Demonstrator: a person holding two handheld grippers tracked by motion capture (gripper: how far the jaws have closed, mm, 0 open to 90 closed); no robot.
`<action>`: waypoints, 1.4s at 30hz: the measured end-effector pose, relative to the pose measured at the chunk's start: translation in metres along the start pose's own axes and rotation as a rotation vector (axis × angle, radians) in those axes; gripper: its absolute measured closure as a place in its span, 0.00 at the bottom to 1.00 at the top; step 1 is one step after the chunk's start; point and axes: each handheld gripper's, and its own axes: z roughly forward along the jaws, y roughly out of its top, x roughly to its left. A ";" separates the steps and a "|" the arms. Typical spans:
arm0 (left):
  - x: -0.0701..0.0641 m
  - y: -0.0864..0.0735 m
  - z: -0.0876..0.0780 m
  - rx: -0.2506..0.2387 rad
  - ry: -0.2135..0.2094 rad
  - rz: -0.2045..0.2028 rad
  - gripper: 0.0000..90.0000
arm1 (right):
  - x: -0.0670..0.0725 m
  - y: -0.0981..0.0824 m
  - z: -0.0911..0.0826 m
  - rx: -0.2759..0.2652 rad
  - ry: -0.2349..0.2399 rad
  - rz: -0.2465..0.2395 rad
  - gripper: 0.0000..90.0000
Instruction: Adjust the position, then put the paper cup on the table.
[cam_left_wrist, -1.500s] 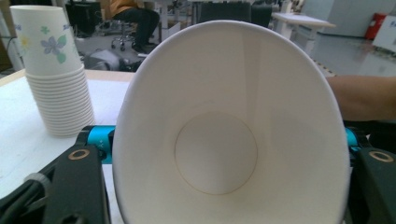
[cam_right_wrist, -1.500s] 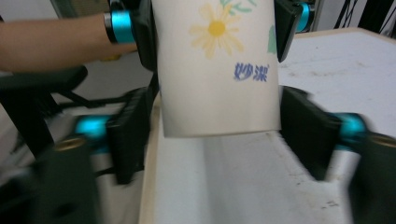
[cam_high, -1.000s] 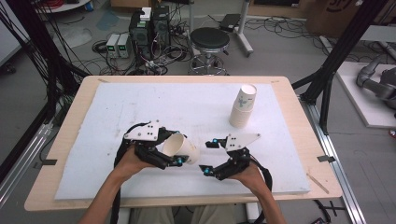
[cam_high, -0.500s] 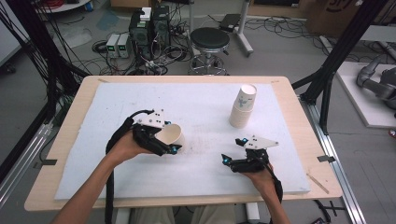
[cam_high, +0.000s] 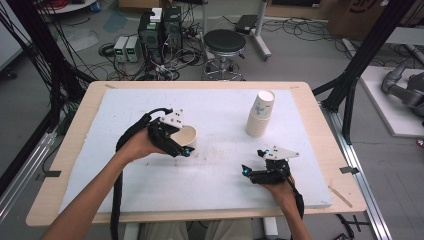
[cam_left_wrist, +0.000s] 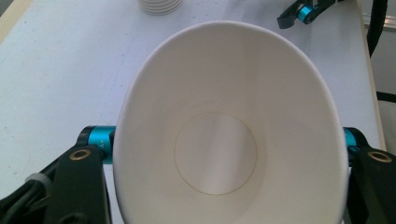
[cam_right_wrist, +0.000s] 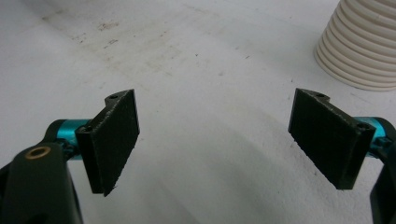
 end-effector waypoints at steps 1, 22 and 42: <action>0.000 0.000 0.000 0.003 0.002 -0.002 0.35 | 0.000 0.000 0.001 0.009 0.000 -0.001 0.19; 0.000 0.001 0.002 -0.002 0.012 0.003 0.35 | -0.001 0.000 0.001 0.004 0.026 0.002 0.19; 0.010 0.000 0.056 0.088 0.009 -0.007 0.35 | -0.002 0.000 0.001 0.006 0.038 -0.002 0.19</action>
